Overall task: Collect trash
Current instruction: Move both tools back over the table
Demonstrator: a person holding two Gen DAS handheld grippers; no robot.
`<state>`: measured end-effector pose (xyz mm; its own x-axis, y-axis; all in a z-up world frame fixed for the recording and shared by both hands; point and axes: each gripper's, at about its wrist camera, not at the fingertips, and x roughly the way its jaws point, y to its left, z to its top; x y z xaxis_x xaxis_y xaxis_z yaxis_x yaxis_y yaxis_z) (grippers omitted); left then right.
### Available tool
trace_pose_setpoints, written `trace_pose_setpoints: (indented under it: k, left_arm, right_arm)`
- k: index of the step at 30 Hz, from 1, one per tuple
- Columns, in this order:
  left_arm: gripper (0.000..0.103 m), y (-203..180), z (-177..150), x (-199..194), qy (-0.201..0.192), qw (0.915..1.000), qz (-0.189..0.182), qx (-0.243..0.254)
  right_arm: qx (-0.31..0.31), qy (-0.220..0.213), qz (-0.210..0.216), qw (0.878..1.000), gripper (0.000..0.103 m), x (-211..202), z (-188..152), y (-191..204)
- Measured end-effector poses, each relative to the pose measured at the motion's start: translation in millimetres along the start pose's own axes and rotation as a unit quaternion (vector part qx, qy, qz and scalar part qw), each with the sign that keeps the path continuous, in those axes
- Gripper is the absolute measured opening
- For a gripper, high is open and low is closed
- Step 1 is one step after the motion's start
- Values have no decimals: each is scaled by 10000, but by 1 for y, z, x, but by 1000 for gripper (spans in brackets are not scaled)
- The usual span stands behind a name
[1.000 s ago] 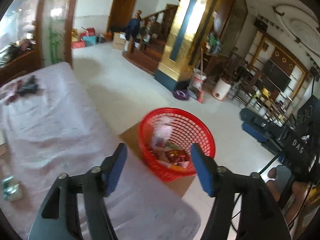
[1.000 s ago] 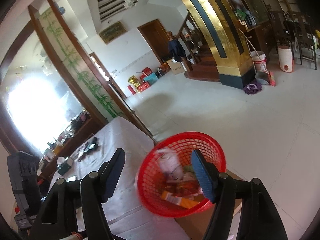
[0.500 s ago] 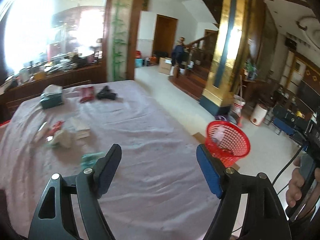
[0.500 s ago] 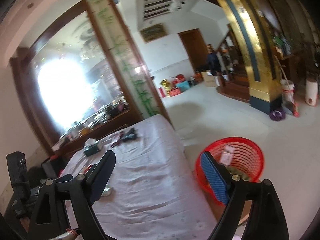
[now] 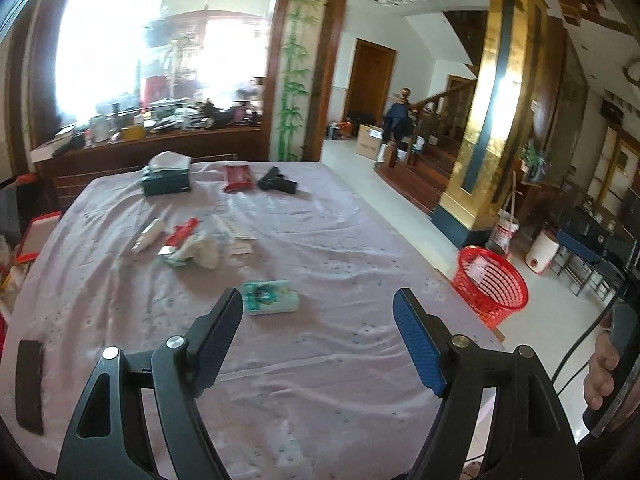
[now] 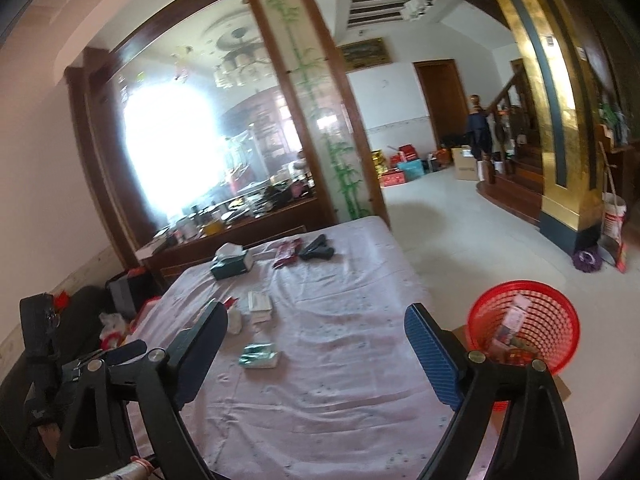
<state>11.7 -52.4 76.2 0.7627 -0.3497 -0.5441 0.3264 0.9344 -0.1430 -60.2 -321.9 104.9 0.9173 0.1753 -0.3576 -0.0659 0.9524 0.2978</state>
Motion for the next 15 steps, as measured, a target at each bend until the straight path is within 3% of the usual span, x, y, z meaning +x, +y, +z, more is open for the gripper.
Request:
trace_pose_setpoints:
  k: [6,15]
  left_arm:
    - [77,33,-4,-9,-3,9991,265,-339]
    - [77,80,-3,5,195,9948,611,-788]
  right_arm:
    - [-148,319,400,9986,93,25,-10,19]
    - [-409,1258,1012,9860,93,103,-41,37]
